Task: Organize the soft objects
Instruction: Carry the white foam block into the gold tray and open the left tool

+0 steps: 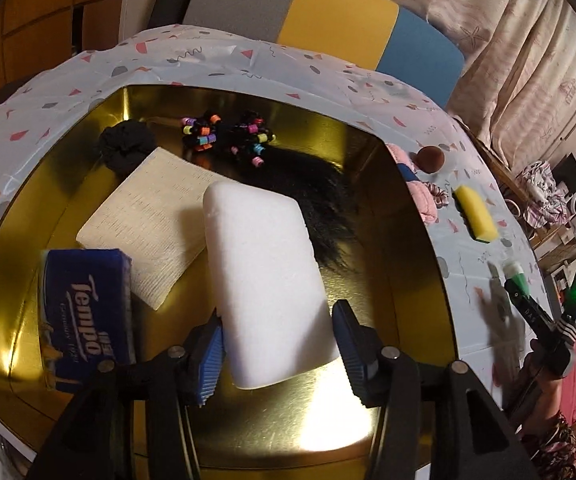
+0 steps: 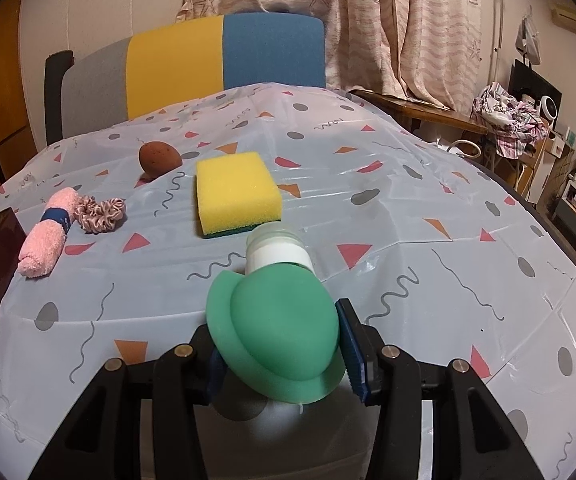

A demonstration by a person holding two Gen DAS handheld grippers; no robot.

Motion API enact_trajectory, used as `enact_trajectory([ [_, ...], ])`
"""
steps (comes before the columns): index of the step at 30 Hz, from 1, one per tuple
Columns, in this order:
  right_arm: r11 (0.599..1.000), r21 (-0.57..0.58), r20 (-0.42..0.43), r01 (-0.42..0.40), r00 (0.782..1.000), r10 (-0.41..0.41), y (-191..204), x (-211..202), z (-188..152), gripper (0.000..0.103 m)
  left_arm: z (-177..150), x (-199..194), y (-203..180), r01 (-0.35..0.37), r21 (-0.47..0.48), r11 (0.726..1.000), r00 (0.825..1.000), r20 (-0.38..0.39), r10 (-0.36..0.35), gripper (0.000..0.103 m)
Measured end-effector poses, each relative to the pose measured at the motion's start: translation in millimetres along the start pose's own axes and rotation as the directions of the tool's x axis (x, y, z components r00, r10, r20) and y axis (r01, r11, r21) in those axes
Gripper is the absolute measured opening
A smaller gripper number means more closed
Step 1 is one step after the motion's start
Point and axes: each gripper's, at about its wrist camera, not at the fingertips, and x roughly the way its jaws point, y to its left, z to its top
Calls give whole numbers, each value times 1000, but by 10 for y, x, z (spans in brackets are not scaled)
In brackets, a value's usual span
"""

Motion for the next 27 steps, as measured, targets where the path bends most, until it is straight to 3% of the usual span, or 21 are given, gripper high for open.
enact_trajectory([
  [5,1000,-2,-8,5,1000,-5,11,4,-11,49,-28,-47,51,-59,11,998,998,16,59,57],
  [9,1000,0,-16,9,1000,-9,9,9,-18,49,-77,-125,38,-19,52,998,999,35,17,71],
  [13,1000,-7,-21,15,1000,-15,26,13,-23,49,-109,-164,25,-35,74,997,999,39,32,72],
  [17,1000,-21,-15,18,1000,-18,60,-12,-36,49,-133,-232,98,-37,32,999,998,58,35,72],
  [21,1000,-26,-15,13,1000,-13,79,-31,-46,49,-140,-280,125,4,-3,1000,998,62,-4,72],
  [27,1000,6,-21,-29,999,29,65,-125,-40,49,-190,-360,0,-2,53,999,996,84,-2,72],
])
